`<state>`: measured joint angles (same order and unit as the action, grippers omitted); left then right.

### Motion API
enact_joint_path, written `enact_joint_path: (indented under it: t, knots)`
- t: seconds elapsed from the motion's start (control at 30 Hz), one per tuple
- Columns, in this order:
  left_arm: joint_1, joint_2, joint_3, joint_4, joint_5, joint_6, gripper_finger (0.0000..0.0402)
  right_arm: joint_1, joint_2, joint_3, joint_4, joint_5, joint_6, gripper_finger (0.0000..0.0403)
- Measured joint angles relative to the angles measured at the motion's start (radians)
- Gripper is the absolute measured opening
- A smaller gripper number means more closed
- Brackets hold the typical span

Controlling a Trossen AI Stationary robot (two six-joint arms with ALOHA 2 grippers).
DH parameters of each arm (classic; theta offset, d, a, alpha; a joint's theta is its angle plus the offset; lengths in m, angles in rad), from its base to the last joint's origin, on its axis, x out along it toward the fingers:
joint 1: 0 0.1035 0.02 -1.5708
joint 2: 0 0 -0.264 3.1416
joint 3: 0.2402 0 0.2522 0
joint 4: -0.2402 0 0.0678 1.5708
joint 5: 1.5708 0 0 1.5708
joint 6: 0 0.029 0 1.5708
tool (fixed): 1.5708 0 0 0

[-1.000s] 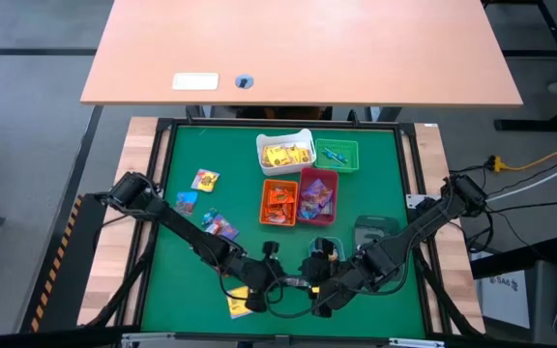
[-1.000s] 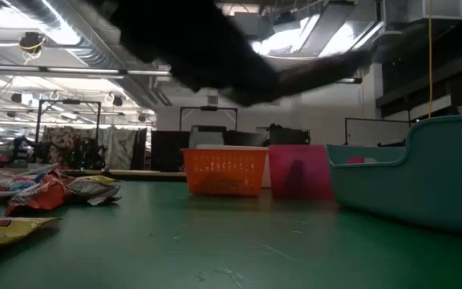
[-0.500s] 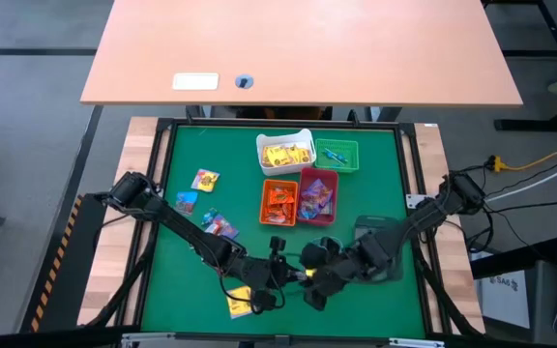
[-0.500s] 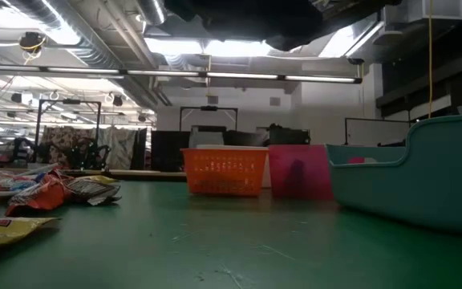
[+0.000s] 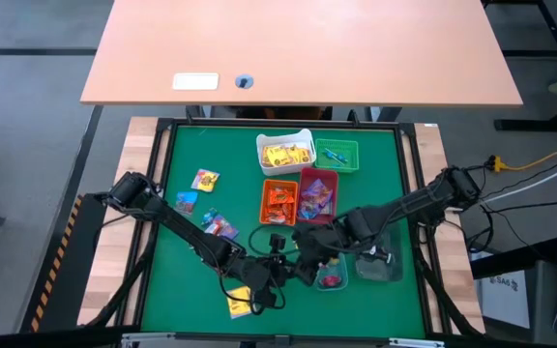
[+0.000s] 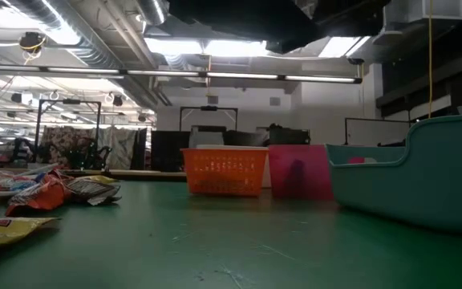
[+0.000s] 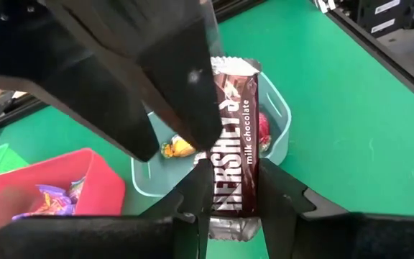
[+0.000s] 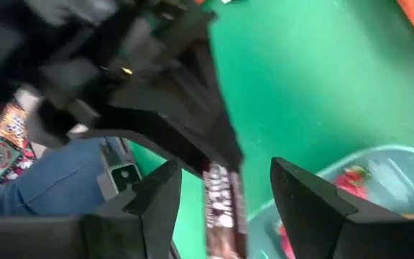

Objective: Sort candy
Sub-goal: Put the brown chocolate into the gray bin

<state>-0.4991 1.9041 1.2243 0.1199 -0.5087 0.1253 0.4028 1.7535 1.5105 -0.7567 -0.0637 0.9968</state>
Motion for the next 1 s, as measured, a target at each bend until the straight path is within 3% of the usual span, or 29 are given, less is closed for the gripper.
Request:
enact_joint_path:
  t: [0.17,0.4,1.0]
  knots:
    - [0.000,0.000,0.000,0.000,0.000,0.000,0.0075,-0.005,0.000,0.000,-0.099,-0.060,-0.006,0.0214]
    - [0.000,-0.001,0.000,0.001,-0.002,0.000,0.0075,-0.004,0.000,0.000,-0.108,-0.178,-0.007,0.0214]
    - [0.001,-0.001,0.000,0.061,-0.032,0.026,0.0075,-0.003,0.000,0.000,-0.106,-0.203,-0.007,0.0208]
